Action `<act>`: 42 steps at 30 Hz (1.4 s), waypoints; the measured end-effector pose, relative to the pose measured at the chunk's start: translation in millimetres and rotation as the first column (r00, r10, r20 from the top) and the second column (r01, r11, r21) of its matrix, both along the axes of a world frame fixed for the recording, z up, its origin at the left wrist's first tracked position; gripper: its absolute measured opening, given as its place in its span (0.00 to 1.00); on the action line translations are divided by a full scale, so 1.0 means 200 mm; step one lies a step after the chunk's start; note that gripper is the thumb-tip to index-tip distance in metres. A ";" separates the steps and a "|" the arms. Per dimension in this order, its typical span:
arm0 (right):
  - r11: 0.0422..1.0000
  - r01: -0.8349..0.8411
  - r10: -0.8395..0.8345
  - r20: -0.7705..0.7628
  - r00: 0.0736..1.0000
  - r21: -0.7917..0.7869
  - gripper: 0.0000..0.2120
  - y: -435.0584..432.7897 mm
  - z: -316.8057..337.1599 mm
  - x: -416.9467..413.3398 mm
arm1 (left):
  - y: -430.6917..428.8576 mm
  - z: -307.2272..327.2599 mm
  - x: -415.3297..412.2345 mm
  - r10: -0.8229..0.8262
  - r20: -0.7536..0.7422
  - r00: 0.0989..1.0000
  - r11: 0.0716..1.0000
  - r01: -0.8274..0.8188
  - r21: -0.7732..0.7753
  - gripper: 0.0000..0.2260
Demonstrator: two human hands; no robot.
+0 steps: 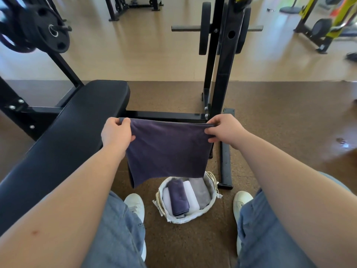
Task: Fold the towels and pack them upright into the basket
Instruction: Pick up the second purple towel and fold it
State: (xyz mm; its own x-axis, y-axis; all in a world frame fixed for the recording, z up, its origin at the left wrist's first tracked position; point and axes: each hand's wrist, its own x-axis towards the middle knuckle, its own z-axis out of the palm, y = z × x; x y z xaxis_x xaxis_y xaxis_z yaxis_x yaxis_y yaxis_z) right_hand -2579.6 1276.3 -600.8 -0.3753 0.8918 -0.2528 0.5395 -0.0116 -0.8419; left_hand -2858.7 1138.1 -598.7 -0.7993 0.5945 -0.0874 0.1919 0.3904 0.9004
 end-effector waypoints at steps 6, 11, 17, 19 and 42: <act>0.979 0.099 -0.149 -0.297 0.943 -0.177 0.07 0.02 0.02 0.03 | 0.00 0.00 -0.02 0.025 0.109 0.994 1.000 -0.024 -0.013 0.16; 0.987 0.148 -0.159 -0.266 0.951 -0.061 0.09 0.01 0.03 0.04 | 0.01 0.00 -0.02 0.009 0.109 0.994 0.998 -0.003 -0.058 0.17; 0.990 0.061 -0.051 -0.075 0.996 0.131 0.07 0.01 0.04 0.06 | 0.01 0.00 -0.02 0.015 0.138 0.990 0.999 -0.008 -0.053 0.17; 0.988 0.000 0.002 -0.016 1.000 0.156 0.08 0.01 0.03 0.06 | 0.00 0.00 -0.02 0.009 0.141 0.990 0.999 -0.002 -0.045 0.17; 0.933 0.195 -0.220 0.051 0.974 0.301 0.12 0.04 0.01 0.03 | -0.02 0.06 0.00 -0.168 -0.172 0.971 0.985 0.161 -0.057 0.04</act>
